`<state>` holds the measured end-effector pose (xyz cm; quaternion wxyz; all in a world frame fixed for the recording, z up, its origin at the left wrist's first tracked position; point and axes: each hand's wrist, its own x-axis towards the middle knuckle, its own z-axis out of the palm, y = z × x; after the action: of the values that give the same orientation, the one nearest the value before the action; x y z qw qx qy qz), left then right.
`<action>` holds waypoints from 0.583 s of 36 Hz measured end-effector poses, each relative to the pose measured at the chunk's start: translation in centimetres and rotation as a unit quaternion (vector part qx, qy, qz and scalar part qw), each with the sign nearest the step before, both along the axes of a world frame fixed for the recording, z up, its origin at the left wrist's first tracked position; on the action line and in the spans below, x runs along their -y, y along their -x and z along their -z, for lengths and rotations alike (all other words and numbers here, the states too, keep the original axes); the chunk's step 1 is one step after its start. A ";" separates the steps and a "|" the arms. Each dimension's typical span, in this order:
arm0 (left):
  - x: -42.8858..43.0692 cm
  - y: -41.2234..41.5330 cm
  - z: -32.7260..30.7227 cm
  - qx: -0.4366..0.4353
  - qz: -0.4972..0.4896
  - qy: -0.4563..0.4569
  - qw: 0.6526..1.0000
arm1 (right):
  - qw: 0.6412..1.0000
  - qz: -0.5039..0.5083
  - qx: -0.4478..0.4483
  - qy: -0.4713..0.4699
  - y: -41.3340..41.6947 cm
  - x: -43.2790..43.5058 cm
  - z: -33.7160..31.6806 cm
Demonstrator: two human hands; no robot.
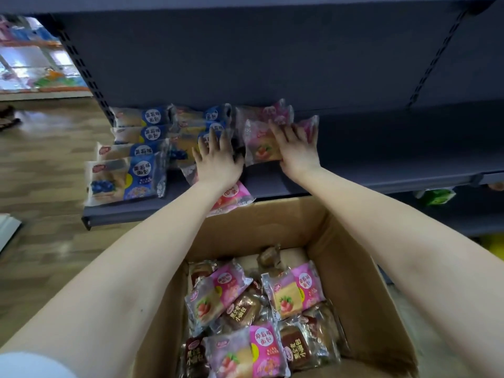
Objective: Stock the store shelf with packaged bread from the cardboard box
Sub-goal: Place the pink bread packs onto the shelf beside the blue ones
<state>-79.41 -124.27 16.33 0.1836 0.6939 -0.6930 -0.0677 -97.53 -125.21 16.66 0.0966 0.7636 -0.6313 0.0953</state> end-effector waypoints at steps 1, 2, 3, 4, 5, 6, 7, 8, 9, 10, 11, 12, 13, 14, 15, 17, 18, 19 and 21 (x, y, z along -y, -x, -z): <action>0.1 0.0 0.4 0.016 0.004 -0.020 1.000 | 1.000 0.002 -0.001 -0.009 -0.1 0.4 0.4; 0.2 0.0 0.8 0.034 0.009 -0.035 0.999 | 1.000 0.001 0.001 -0.022 -0.2 0.7 0.8; 0.3 0.0 1.1 0.049 0.013 -0.045 0.998 | 0.999 -0.001 0.006 -0.038 -0.3 1.1 1.2; 0.4 0.0 1.4 0.061 0.016 -0.051 0.997 | 0.998 0.001 0.016 -0.058 -0.5 1.5 1.5; 0.5 0.0 1.5 0.070 0.018 -0.053 0.996 | 0.997 0.005 0.025 -0.076 -0.7 1.9 1.7; 0.7 0.1 1.6 0.077 0.019 -0.055 0.995 | 0.996 0.009 0.030 -0.086 -0.9 2.2 1.8; 0.8 0.1 1.7 0.081 0.019 -0.056 0.995 | 0.996 0.010 0.031 -0.084 -1.2 2.6 1.9; 0.8 0.0 1.7 0.084 0.018 -0.057 0.995 | 0.997 0.007 0.031 -0.077 -1.5 2.9 2.0; 0.8 0.0 1.7 0.085 0.016 -0.055 0.995 | 0.997 0.005 0.032 -0.068 -1.7 3.2 2.1; 0.8 0.0 1.8 0.085 0.016 -0.053 0.995 | 0.997 0.005 0.036 -0.063 -1.9 3.4 2.2; 0.8 0.0 1.9 0.086 0.015 -0.048 0.995 | 0.997 0.006 0.042 -0.063 -2.1 3.6 2.3; 0.8 0.0 1.9 0.089 0.015 -0.044 0.995 | 0.997 0.005 0.050 -0.067 -2.2 3.7 2.3; 0.8 0.0 2.0 0.093 0.015 -0.041 0.995 | 0.996 0.000 0.058 -0.073 -2.3 3.7 2.5; 0.8 0.0 2.0 0.098 0.015 -0.040 0.994 | 0.995 -0.009 0.067 -0.077 -2.4 3.8 2.6; 0.9 0.0 2.1 0.101 0.017 -0.040 0.994 | 0.994 -0.020 0.075 -0.076 -2.5 3.8 2.7; 0.9 0.0 2.3 0.103 0.021 -0.040 0.994 | 0.993 -0.041 0.093 -0.066 -2.4 3.8 3.1; 1.0 0.0 2.3 0.102 0.023 -0.040 0.994 | 0.991 -0.050 0.104 -0.064 -2.3 3.8 3.2; 1.0 0.0 2.4 0.102 0.024 -0.041 0.994 | 0.990 -0.057 0.114 -0.066 -2.2 3.8 3.3; 1.1 0.0 2.4 0.105 0.025 -0.043 0.993 | 0.989 -0.071 0.117 -0.063 -2.1 3.6 3.4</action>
<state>-79.40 -125.39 13.92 0.0786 0.6869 -0.7220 -0.0289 -95.46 -128.85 13.29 -0.0335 0.7946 -0.5872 0.1506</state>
